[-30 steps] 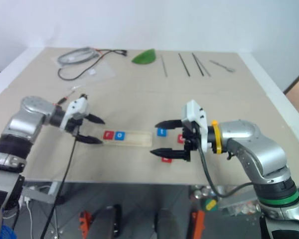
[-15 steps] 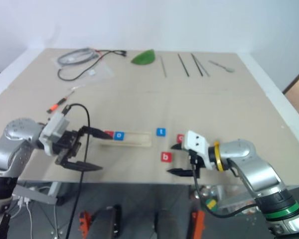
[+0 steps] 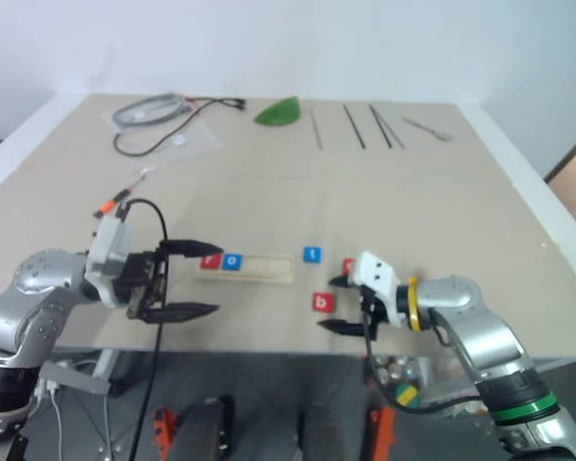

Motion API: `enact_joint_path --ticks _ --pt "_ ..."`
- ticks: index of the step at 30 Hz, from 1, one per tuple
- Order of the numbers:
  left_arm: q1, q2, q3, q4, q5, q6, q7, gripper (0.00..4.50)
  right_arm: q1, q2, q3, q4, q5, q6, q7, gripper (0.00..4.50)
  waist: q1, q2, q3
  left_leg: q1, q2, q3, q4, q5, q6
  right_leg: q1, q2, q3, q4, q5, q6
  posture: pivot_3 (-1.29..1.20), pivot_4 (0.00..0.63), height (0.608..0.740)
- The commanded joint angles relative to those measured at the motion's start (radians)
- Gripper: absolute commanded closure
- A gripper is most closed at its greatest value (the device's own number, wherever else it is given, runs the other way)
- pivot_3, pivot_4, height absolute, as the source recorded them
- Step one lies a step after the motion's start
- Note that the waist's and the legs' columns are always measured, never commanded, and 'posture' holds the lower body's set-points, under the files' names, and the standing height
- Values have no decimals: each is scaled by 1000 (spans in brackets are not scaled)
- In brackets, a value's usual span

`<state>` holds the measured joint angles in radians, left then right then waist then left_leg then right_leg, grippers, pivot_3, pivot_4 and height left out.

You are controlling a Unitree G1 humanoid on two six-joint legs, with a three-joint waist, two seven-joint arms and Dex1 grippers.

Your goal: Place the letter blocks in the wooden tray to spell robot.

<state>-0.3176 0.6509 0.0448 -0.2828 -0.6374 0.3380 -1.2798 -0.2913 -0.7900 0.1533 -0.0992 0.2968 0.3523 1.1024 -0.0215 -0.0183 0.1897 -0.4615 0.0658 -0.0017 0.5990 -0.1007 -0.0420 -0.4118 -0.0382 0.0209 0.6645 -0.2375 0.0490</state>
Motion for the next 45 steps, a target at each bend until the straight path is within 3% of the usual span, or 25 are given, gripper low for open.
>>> enact_joint_path --ticks 1,3,9,11,18,22,26,34,45 --pt "5 13 18 -43 -20 -4 10 5 -15 15 -24 50 -14 -14 -15 254 0 0 0 0 0 0 0 0 0 0 0 0 0 0 0 0 150 740" --pt "7 12 17 -48 -21 -3 16 0 -15 21 -21 65 -16 -28 -9 763 0 0 0 0 0 0 0 0 -1 0 0 0 0 0 0 0 150 740" --pt "14 11 21 -33 -5 -23 28 0 -10 20 -11 75 -22 -52 7 2918 0 0 0 1 0 0 0 -1 -2 1 -1 0 0 1 -1 0 150 740" --pt "12 12 25 -22 2 -34 31 0 -12 19 -12 77 -21 -53 12 3326 0 0 0 1 0 0 0 -1 -2 1 -1 0 0 1 -1 0 150 740" --pt "-6 40 76 54 -5 -38 41 0 -39 28 -15 83 -16 -27 6 3325 0 0 0 1 0 0 0 -1 -2 1 0 0 0 0 0 0 150 740" --pt "31 110 121 85 -20 -9 9 0 -156 66 -70 13 96 88 -1 3325 -6 0 0 0 0 0 -1 -1 -2 -2 -1 1 0 1 -2 0 150 740" --pt "46 120 146 108 -24 -11 11 0 -316 107 -59 25 133 154 1 3325 -7 0 1 0 0 0 -3 -1 -2 -5 0 1 0 2 -3 0 150 740" --pt "109 119 139 55 -34 16 32 0 -558 260 126 268 -34 132 -4 3325 -4 -1 0 -2 0 2 -7 0 0 -8 0 1 0 0 -3 0 150 740" --pt "245 168 187 -16 -64 71 38 0 -623 343 243 411 -164 103 55 3325 -1 0 0 -6 1 2 -10 0 0 -12 1 1 0 -2 -1 0 150 740"
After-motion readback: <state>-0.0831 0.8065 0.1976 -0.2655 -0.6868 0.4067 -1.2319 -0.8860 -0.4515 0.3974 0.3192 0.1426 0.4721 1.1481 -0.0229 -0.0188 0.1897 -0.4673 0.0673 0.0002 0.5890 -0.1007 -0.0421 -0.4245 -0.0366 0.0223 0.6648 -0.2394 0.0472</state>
